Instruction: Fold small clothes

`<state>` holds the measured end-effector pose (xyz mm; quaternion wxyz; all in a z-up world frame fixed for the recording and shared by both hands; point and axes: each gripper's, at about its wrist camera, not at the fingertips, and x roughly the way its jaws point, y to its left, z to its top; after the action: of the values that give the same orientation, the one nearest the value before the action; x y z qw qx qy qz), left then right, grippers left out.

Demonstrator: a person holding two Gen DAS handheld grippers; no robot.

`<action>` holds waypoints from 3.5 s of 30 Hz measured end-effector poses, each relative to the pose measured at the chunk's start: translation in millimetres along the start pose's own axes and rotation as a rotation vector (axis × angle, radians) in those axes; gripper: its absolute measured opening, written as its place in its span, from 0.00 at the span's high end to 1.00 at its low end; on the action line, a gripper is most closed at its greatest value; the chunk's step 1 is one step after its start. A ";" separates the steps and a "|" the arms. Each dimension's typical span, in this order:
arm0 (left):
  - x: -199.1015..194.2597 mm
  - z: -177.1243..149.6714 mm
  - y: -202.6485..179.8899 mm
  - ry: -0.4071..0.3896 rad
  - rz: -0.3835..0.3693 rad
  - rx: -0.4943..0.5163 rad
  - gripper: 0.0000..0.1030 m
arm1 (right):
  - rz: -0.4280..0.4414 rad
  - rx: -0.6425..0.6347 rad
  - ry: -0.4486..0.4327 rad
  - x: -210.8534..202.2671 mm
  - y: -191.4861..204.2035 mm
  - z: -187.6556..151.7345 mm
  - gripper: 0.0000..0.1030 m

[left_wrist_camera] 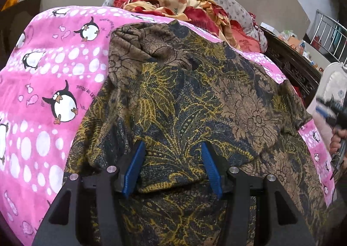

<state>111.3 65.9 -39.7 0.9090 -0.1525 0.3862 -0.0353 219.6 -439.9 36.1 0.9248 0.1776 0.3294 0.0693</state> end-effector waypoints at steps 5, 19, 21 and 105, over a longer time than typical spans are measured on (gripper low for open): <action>-0.6 -1.9 3.8 -0.004 -0.021 -0.013 0.63 | -0.088 0.294 0.021 -1.3 -128.4 -5.1 0.72; 0.9 0.7 2.3 -0.005 -0.021 -0.020 0.63 | 0.055 0.510 -0.005 48.9 -166.1 -5.1 0.94; 0.9 0.7 2.9 -0.004 -0.021 -0.019 0.63 | 0.028 0.485 -0.018 43.2 -158.3 -1.9 0.94; 9.9 76.6 67.7 0.136 -0.002 -0.055 1.00 | 0.241 -0.400 0.328 35.2 176.5 -184.0 0.46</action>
<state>169.3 147.6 -16.9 0.8762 -0.1749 0.4476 -0.0359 128.2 -215.6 -50.9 0.8608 0.0159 0.4311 0.2700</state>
